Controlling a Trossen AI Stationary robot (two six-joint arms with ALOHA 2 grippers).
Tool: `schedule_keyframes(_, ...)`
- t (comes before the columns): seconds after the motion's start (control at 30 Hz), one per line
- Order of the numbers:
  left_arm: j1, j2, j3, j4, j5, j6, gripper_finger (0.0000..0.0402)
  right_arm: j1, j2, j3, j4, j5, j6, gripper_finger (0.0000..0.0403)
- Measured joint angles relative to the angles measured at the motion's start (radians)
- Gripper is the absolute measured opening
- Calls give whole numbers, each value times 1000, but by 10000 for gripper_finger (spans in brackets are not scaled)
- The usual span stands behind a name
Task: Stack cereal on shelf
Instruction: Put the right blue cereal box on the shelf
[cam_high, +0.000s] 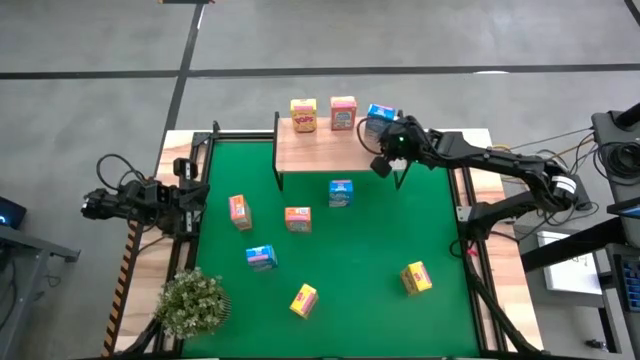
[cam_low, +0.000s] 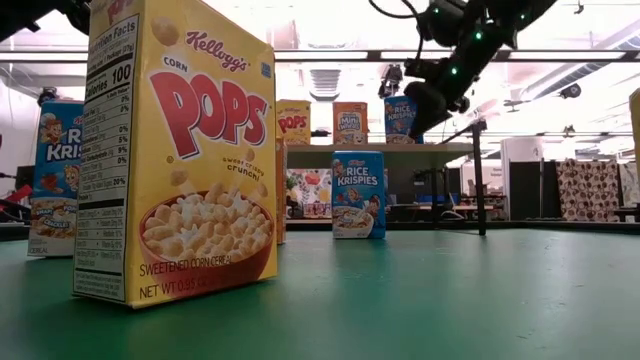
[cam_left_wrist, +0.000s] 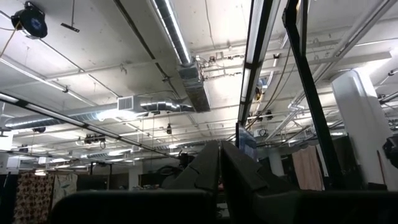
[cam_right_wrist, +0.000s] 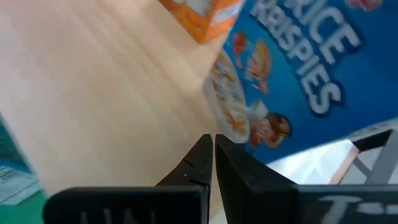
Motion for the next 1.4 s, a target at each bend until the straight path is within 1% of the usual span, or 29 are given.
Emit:
schedule_keyframes(0.13,0,0,0,-5,0,0,0,-22,5,-11,13,44,-2,9)
schedule_keyframes(0.23,0,0,0,-5,0,0,0,-34,5,-12,34,50,-20,9)
schedule_keyframes(0.63,0,0,1,-5,0,17,0,-55,8,1,54,42,-49,9)
schedule_keyframes(0.8,0,0,1,-5,0,18,0,-55,9,0,60,-28,-30,9)
schedule_keyframes(1.17,0,0,1,-4,0,19,0,-70,18,-7,135,-21,-53,9)
schedule_keyframes(1.33,0,0,1,-4,0,19,0,-85,65,-7,160,-19,-72,9)
schedule_keyframes(1.4,0,0,1,-3,0,19,0,-87,86,-7,169,-3,-80,9)
